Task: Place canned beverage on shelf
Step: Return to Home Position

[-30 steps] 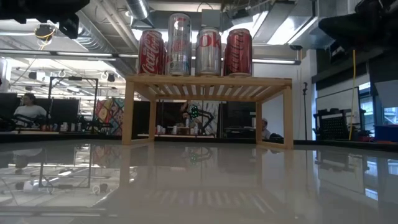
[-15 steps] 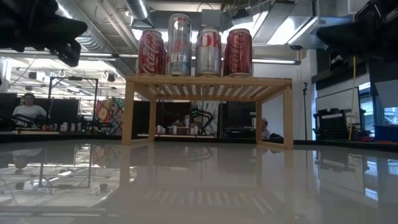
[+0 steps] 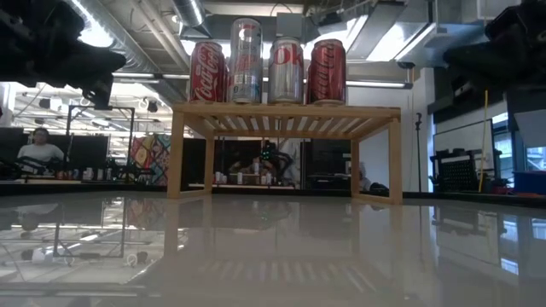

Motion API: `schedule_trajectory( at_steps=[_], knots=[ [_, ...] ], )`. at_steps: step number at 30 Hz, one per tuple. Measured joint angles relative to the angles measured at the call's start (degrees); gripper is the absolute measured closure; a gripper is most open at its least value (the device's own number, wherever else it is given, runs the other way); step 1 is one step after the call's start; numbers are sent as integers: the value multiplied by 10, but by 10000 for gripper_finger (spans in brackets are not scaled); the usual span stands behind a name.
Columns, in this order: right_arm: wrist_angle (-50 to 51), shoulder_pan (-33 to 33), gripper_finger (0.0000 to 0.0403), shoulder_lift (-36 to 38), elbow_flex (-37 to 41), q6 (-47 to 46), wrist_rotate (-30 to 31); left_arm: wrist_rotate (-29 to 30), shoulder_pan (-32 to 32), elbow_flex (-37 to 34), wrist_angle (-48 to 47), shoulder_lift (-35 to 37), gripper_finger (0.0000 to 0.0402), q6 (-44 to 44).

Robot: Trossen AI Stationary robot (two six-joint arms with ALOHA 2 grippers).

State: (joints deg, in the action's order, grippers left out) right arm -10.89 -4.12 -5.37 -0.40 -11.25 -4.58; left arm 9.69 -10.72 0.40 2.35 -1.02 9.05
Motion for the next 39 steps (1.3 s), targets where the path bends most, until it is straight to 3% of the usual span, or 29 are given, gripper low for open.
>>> schedule_trajectory(
  at_steps=[8, 16, 25, 39],
  knots=[
    [33, 0, 386, 0, 0, 3, 0, -2, 0, 0, -1, -2, 398, -21],
    [49, 0, 386, 30, 0, 35, -107, -2, 0, 0, -1, -2, 398, -21],
    [64, 0, 386, 51, 0, 22, 14, -2, 0, 0, -1, -2, 398, -21],
    [94, 0, 386, 51, 0, 24, 21, -1, 0, 0, -1, -2, 398, -21]
  ],
)
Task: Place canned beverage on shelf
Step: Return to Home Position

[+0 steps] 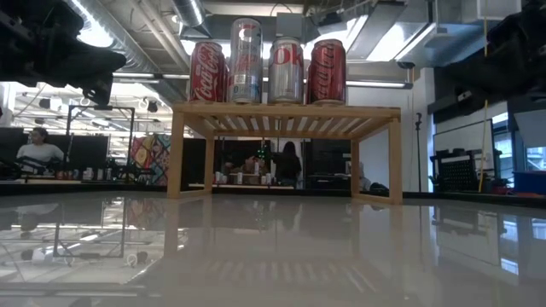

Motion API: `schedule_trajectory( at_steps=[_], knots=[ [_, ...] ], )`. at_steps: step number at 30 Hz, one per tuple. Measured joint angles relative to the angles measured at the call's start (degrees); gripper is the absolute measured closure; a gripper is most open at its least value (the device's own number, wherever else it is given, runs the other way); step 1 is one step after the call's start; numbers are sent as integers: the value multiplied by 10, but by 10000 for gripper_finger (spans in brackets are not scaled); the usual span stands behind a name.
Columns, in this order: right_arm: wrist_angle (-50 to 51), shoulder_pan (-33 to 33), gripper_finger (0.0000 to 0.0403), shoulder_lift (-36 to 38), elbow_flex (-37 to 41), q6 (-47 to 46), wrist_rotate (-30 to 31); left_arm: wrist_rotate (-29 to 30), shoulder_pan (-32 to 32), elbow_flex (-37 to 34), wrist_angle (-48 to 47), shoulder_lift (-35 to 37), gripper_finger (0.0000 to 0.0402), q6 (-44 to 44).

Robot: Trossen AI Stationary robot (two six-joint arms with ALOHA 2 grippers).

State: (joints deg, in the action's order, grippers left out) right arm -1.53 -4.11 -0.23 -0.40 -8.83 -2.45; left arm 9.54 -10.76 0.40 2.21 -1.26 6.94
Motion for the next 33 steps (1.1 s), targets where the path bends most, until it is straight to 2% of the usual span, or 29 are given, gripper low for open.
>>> schedule_trajectory(
  at_steps=[5, 33],
  knots=[
    [4, 8, 386, 1, 0, 75, 18, 0, 0, 0, 0, 0, 398, 0],
    [7, 8, 386, -1, -1, 61, 20, 0, 0, 0, 0, 0, 398, 0]
  ],
)
